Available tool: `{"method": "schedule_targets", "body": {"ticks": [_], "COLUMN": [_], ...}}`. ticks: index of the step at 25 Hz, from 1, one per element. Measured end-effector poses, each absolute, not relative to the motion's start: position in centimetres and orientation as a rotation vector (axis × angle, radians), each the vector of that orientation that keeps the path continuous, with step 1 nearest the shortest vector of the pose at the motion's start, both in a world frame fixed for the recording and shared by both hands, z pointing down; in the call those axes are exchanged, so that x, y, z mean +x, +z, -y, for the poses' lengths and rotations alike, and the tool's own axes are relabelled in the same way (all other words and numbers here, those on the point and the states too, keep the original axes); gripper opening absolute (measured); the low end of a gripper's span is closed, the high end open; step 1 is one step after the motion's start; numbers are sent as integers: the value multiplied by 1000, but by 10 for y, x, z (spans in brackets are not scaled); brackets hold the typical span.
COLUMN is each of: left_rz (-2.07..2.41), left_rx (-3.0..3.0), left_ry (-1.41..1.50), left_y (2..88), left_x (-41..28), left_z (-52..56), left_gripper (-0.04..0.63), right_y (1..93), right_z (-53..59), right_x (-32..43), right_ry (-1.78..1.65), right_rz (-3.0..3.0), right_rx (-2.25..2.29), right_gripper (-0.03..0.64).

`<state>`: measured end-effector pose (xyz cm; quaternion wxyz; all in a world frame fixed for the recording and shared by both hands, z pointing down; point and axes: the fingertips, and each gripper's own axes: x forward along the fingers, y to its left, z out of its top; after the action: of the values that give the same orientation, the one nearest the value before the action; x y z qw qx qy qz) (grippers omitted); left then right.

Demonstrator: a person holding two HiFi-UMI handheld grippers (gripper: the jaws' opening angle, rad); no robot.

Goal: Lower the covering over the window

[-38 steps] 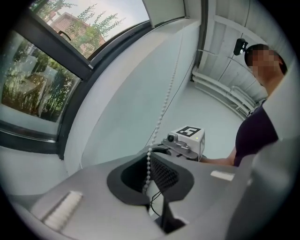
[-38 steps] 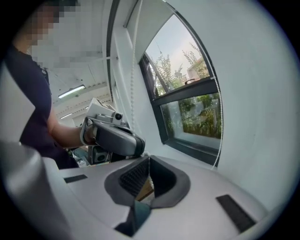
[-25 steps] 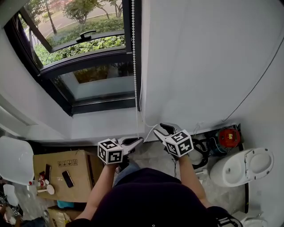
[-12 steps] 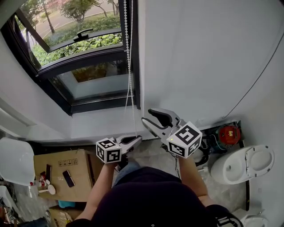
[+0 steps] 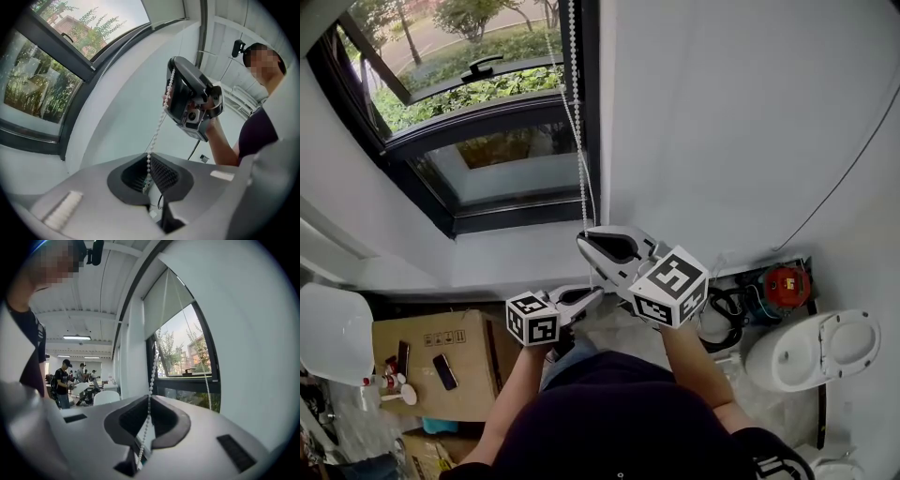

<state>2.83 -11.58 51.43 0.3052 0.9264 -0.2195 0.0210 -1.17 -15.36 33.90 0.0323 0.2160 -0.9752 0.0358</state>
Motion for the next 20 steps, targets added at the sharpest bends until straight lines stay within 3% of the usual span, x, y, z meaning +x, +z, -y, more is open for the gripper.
{"method": "schedule_targets", "body": {"ticks": [20], "left_rz": [510], "left_rx": [2385], "left_ry": [367], "left_y": [579], "left_x": [26], "left_z": [85], "left_gripper": [18], "right_y": [424], "right_z": [163], "right_x": [-10], "right_ry": [257], "right_rz": [2793], "right_rx": [706], "right_gripper": [17]}}
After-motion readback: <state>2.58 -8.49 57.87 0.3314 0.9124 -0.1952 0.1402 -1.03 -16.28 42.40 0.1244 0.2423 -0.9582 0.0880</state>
